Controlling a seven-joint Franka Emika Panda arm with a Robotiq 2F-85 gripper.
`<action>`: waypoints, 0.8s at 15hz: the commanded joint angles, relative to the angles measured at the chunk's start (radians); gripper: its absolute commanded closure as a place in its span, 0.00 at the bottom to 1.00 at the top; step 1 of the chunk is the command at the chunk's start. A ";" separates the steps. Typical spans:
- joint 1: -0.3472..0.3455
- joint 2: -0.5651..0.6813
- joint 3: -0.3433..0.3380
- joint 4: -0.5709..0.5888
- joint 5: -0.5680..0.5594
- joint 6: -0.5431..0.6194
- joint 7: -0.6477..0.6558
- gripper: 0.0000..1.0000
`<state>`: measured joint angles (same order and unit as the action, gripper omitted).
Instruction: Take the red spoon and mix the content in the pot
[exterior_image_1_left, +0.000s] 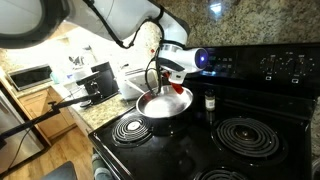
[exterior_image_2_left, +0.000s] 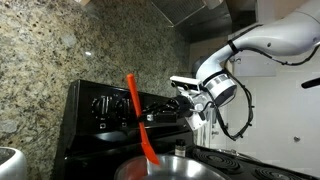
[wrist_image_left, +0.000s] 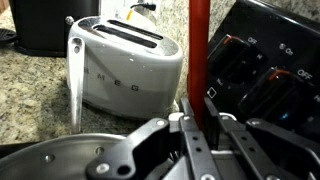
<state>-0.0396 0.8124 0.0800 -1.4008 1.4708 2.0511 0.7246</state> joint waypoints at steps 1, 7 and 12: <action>-0.016 -0.016 -0.006 -0.030 0.039 -0.005 -0.028 0.96; -0.007 -0.054 -0.025 -0.122 0.030 0.034 -0.004 0.96; 0.004 -0.103 -0.020 -0.194 0.021 0.010 -0.003 0.96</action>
<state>-0.0504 0.7932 0.0676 -1.5029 1.4790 2.0661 0.7122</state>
